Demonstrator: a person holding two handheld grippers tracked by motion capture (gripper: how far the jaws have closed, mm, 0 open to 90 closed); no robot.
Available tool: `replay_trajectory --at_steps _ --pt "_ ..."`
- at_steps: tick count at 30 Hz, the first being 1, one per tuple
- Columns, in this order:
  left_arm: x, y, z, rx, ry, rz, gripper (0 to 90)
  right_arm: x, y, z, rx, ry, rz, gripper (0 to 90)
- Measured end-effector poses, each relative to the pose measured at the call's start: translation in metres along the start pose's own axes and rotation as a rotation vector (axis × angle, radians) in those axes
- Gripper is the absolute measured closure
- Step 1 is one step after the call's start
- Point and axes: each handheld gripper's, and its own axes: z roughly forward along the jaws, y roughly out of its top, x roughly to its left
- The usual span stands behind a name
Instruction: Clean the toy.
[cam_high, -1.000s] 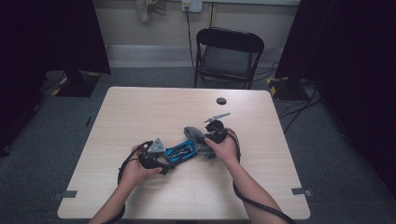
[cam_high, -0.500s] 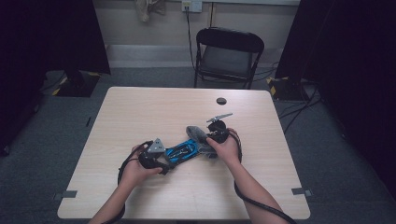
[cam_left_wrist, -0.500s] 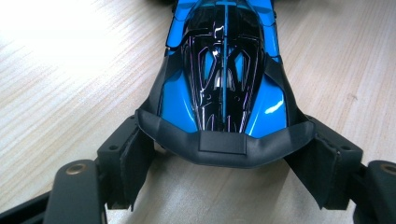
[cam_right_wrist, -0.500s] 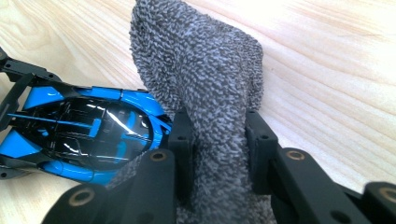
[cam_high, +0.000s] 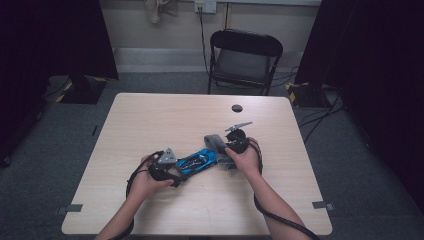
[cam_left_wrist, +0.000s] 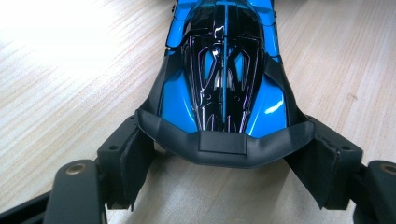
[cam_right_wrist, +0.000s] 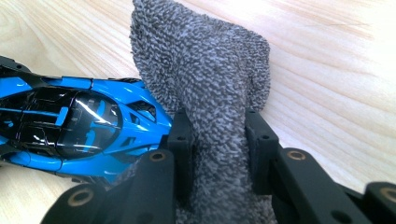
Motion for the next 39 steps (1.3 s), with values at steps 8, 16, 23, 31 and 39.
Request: replay_trajectory --at_steps 8,16,23,31,39 --pt "0.000 0.000 0.000 0.001 -0.002 0.001 25.6 -0.006 -0.007 -0.013 -0.004 -0.004 -0.002 67.3" --pt "0.000 0.000 0.000 0.001 -0.003 0.001 25.2 -0.013 -0.024 -0.021 -0.003 0.011 -0.015 55.6" --pt "0.000 0.000 0.000 0.003 -0.008 0.001 23.9 -0.013 -0.031 -0.025 -0.037 0.015 -0.072 39.0" --pt "0.002 0.000 -0.001 0.000 -0.028 -0.005 22.0 -0.014 -0.030 -0.032 -0.040 0.036 -0.077 31.9" --pt "0.009 0.003 -0.019 -0.007 -0.071 -0.005 22.5 -0.015 -0.035 -0.030 -0.031 0.018 -0.083 40.3"
